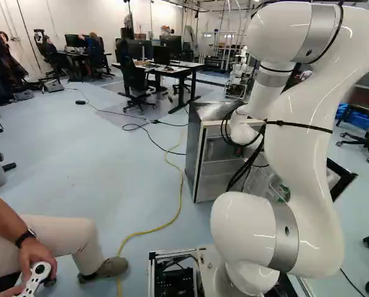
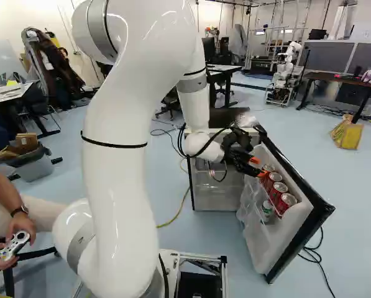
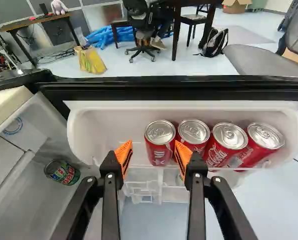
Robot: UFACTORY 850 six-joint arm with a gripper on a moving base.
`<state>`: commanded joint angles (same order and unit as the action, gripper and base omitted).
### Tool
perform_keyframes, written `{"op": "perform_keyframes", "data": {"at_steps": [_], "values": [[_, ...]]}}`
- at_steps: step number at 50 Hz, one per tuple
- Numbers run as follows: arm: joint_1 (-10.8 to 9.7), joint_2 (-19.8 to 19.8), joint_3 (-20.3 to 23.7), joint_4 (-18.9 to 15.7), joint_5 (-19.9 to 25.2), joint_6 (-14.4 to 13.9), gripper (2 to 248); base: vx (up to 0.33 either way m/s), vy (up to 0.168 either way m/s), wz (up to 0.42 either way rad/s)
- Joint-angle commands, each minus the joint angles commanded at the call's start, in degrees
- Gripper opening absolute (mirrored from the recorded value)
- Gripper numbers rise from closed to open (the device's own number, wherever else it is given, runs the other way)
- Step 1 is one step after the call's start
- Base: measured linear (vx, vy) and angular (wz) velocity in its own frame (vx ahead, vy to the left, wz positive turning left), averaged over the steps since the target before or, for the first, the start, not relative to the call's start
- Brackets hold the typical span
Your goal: Grab a drink from the fridge
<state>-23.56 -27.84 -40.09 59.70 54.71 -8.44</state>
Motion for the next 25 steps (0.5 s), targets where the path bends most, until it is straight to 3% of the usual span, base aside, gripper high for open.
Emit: {"op": "perform_keyframes", "data": {"at_steps": [25], "values": [[-1.2,-0.9,-1.4,0.0,-0.5,0.0,139,0.000,0.000,0.000]]}}
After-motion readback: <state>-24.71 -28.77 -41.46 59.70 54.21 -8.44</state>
